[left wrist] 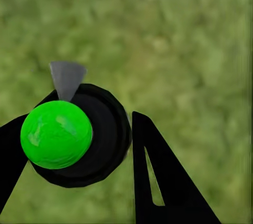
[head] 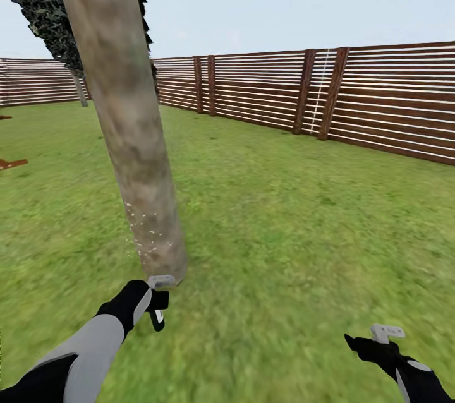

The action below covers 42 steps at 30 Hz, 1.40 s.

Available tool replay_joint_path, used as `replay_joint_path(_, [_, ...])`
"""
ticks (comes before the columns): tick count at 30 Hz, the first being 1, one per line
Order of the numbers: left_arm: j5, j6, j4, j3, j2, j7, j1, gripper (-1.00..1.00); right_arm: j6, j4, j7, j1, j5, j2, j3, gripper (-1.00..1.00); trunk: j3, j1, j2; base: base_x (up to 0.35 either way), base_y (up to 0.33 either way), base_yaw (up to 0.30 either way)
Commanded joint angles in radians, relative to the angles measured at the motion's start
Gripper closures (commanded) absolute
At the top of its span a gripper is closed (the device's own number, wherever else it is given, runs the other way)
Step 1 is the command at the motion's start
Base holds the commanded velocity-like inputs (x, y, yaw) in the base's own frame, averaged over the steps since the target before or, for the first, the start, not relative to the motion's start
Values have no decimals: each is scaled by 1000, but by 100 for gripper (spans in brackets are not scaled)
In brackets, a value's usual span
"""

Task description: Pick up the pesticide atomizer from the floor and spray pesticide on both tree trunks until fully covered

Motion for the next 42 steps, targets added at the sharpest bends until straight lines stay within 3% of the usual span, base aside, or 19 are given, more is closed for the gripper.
replay_joint_path(1, [-10,6,-2,8,-4,-4,-1,100,2,-1,8,-1,7,1,-8,-100,-1,0,0,129,-298,262])
replay_joint_path(21, [-10,6,3,8,-13,-5,-1,100,2,-1,8,-1,7,1,-8,-100,-1,0,0,13,-310,275])
replay_joint_path(28, [-10,5,-2,6,-26,-4,-1,100,2,-1,7,0,7,1,-8,-100,-1,0,0,105,-310,48])
replay_joint_path(32, [-10,23,-13,5,-21,-13,-4,100,2,-1,8,-1,7,1,-8,-100,-1,0,0,129,-172,0])
replay_joint_path(33, [-10,57,-36,5,-20,-15,-9,100,2,-1,8,-1,7,1,-8,-100,-1,0,0,27,-31,0])
replay_joint_path(35, [-11,198,-147,3,-22,-16,-16,100,2,-1,8,-1,7,1,-8,-100,-1,0,0,10,-12,0])
replay_joint_path(37, [-11,390,-371,-2,-28,-16,-12,100,2,-1,8,0,7,1,-8,-100,-1,0,0,3,-3,0])
replay_joint_path(38, [-12,445,-485,-4,-29,-16,-6,100,2,-1,8,1,7,1,-8,-100,-1,0,0,0,0,0])
replay_joint_path(42, [-15,488,-589,-9,-26,-15,-17,100,2,-1,7,6,7,1,-8,-100,-1,0,0,-211,0,0])
